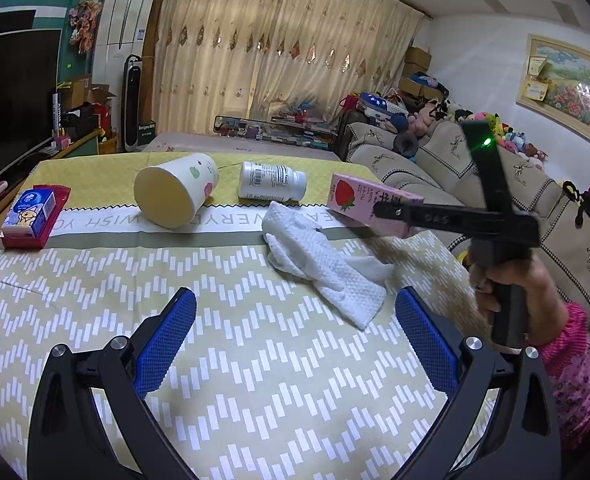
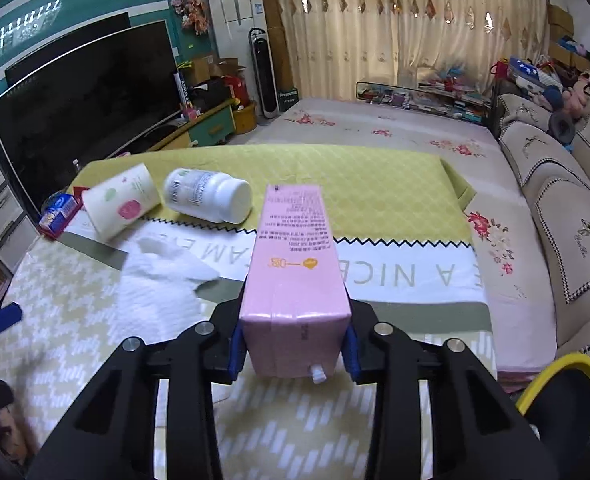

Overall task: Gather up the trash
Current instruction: 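Carry the pink juice box toward the bin with the right gripper, then open the right gripper over the bin to drop the juice box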

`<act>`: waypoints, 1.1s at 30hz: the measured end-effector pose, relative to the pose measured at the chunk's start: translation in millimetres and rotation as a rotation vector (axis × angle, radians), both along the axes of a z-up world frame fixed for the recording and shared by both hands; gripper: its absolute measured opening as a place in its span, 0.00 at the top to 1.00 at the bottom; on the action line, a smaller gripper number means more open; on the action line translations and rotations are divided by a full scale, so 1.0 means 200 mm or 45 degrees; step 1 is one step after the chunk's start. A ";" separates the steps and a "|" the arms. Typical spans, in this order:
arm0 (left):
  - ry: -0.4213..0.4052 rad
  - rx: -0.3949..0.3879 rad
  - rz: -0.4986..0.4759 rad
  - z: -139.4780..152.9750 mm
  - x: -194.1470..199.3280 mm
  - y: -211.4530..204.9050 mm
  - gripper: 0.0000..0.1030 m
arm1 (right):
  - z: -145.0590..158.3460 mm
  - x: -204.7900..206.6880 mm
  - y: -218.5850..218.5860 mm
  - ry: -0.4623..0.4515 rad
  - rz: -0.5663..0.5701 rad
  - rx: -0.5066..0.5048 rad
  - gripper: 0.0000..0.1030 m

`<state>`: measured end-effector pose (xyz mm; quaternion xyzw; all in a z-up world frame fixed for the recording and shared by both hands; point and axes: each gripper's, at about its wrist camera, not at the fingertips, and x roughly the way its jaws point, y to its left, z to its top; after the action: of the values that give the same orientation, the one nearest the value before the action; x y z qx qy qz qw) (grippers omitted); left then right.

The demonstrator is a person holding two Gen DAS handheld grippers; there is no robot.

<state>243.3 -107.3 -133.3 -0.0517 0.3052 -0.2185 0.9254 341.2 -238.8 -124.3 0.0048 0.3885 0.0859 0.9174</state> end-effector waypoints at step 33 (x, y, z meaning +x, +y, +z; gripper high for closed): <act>0.015 0.065 -0.021 -0.04 0.01 -0.05 0.05 | 0.03 -0.84 -0.84 -0.020 -0.815 0.084 0.65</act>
<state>245.1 -116.9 -140.9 -0.0270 0.3167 -0.2180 0.9227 173.1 -407.3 -118.2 0.1558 0.3572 -0.1946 0.9002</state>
